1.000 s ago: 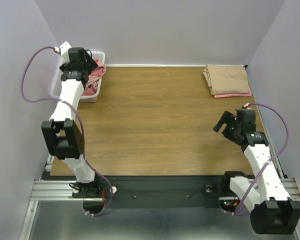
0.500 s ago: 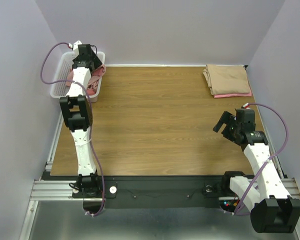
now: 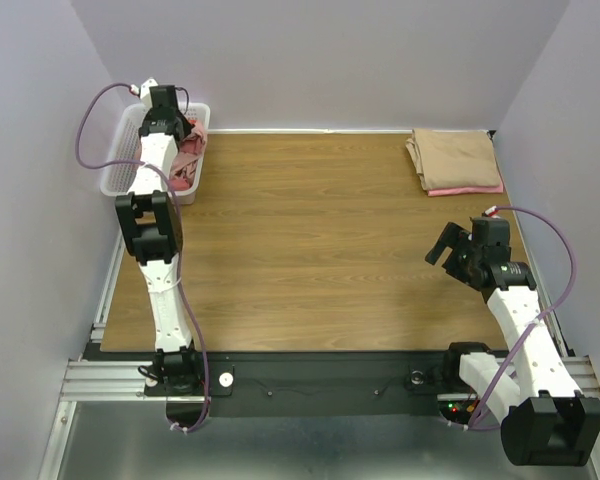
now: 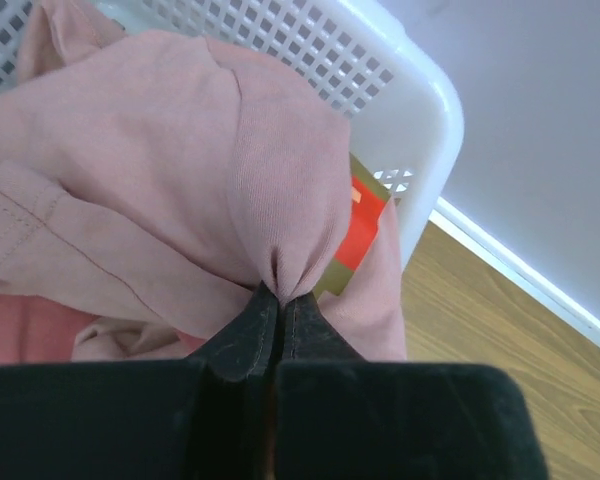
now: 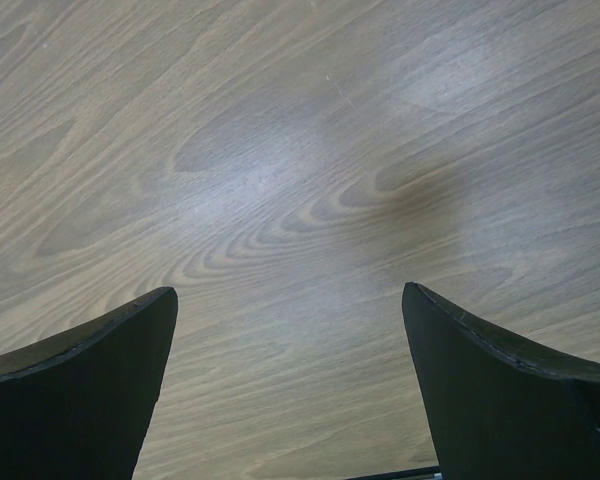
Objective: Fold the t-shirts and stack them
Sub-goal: Grab the tshirt from the pile
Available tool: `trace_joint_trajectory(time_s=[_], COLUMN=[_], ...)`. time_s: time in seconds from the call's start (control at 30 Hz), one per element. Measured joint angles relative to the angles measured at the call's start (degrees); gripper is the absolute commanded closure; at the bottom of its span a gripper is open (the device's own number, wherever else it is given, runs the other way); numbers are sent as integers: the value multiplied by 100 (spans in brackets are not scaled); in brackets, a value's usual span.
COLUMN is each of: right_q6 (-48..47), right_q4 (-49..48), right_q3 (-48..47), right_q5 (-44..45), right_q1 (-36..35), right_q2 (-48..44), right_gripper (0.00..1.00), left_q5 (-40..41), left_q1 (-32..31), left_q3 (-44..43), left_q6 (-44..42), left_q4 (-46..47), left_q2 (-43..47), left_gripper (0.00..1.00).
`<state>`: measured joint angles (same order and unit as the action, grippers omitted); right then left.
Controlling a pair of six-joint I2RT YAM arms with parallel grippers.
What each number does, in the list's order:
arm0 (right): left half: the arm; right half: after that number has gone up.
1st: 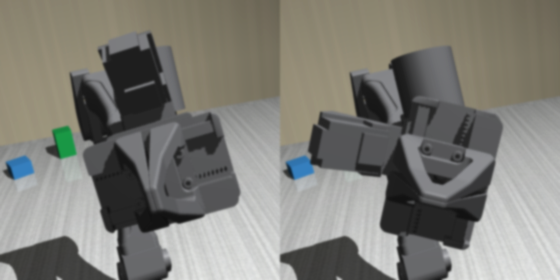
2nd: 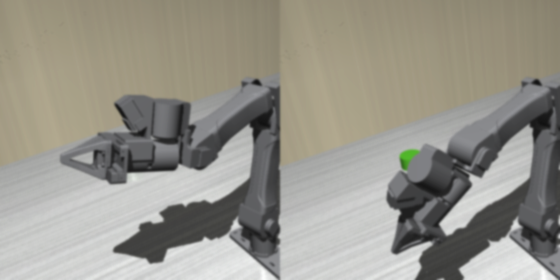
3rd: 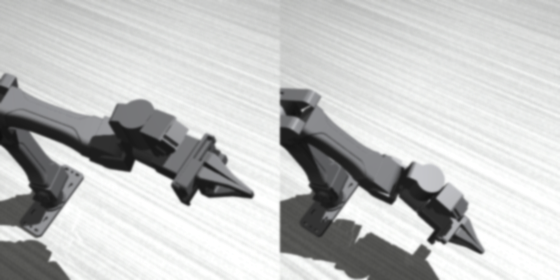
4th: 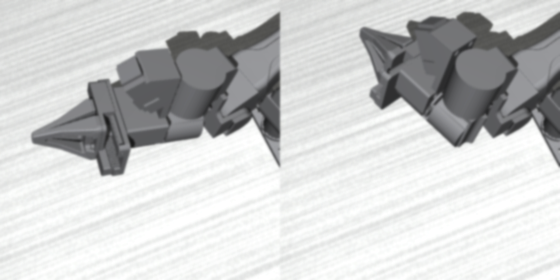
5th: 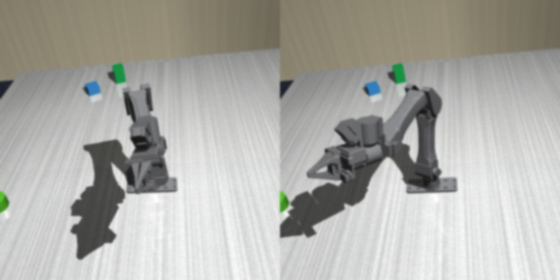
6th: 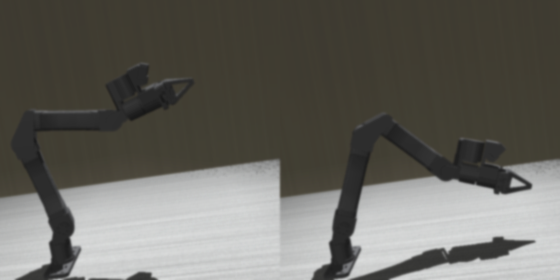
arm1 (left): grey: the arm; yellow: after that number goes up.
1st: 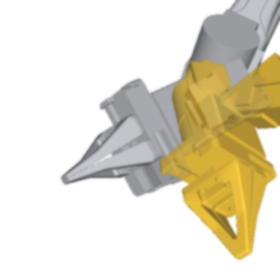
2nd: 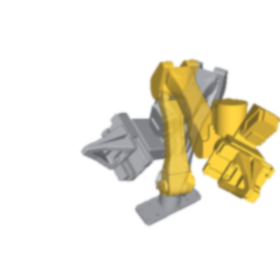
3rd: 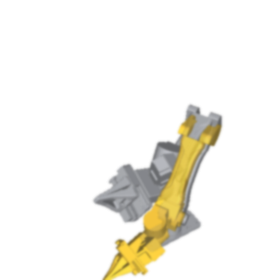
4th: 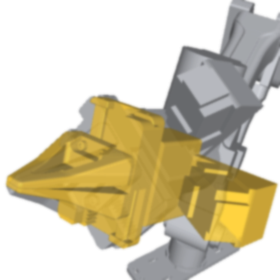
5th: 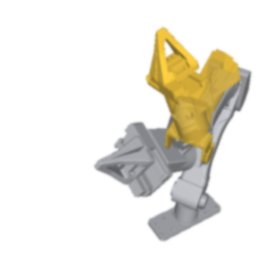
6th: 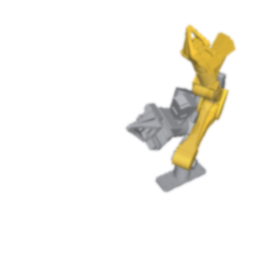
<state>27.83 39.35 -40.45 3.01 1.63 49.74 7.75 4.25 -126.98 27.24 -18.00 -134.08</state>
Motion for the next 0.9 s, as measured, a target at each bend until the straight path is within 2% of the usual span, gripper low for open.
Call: trace_joint_trajectory(time_s=[0.17, 0.5, 0.73, 0.9], right_q6=[0, 0, 0, 0], right_q4=[-7, -35, -37, -37], right_q3=[0, 0, 2, 2], right_q5=[-46, -70, -105, -105], right_q1=[0, 0, 0, 0], right_q2=[0, -96, -105, -157], right_gripper=[0, 0, 0, 0], left_q5=[170, 647, 612, 114], left_q1=[0, 0, 0, 0], left_q3=[26, -125, -345, -402], left_q6=[-96, -575, -667, -544], left_q4=[-131, -131, -26, 24], left_q2=[586, 2507, 3108, 3571], left_gripper=[100, 100, 100, 100])
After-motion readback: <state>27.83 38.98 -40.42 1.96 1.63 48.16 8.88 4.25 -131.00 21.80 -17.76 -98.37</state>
